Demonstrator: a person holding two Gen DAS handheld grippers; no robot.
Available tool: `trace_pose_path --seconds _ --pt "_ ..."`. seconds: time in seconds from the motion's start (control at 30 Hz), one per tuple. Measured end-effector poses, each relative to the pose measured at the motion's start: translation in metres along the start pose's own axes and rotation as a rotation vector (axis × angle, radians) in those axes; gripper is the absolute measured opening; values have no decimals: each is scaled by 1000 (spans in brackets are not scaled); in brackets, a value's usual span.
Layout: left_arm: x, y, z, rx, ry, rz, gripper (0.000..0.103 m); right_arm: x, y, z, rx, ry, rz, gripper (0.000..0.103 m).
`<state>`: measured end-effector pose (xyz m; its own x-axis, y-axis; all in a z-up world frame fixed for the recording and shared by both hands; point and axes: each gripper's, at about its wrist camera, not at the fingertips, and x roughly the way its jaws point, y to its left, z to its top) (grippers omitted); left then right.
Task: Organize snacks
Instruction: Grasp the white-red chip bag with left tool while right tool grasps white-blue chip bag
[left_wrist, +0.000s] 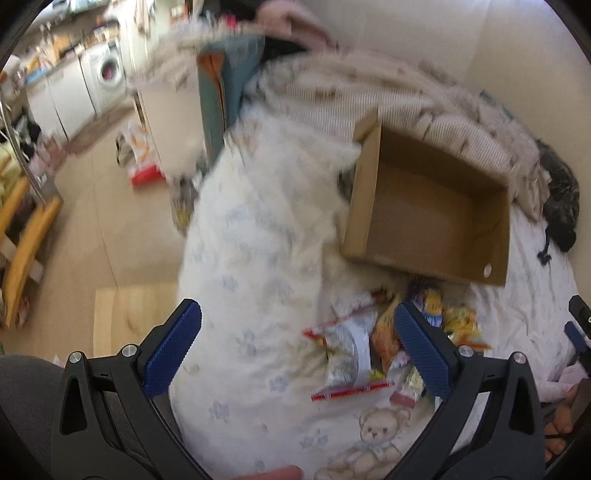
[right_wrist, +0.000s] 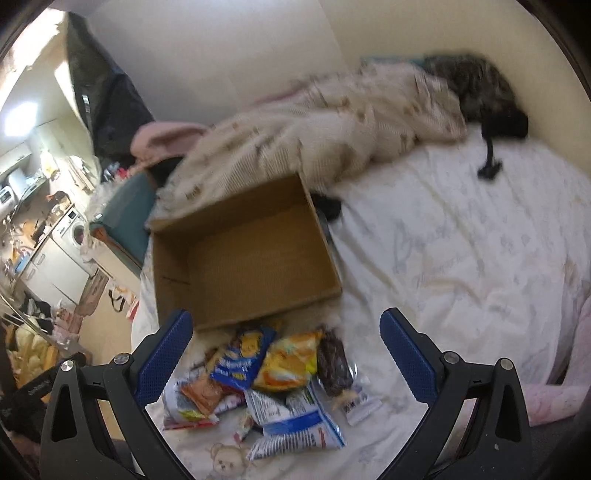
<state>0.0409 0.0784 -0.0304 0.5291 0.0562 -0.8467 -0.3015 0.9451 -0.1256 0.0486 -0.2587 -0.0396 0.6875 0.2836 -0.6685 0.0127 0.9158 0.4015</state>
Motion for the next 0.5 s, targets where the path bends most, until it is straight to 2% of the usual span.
trace_pose_path --seconds 0.13,0.2,0.23,0.27,0.37,0.5 --pt "45 -18 -15 13 183 -50 102 10 -20 -7 122 69 40 103" --pt "63 -24 -23 -3 244 -53 98 12 -25 -8 154 83 47 103" --pt "73 -25 -26 -30 274 -53 90 13 -26 -7 159 86 46 103" --pt "80 -22 -27 -64 283 -46 85 12 -28 -7 162 85 44 103" --pt "97 -8 -33 -176 335 -48 82 11 -30 -7 170 82 33 103" --pt "100 -14 -40 -137 369 -43 79 12 -37 -8 197 91 30 103"
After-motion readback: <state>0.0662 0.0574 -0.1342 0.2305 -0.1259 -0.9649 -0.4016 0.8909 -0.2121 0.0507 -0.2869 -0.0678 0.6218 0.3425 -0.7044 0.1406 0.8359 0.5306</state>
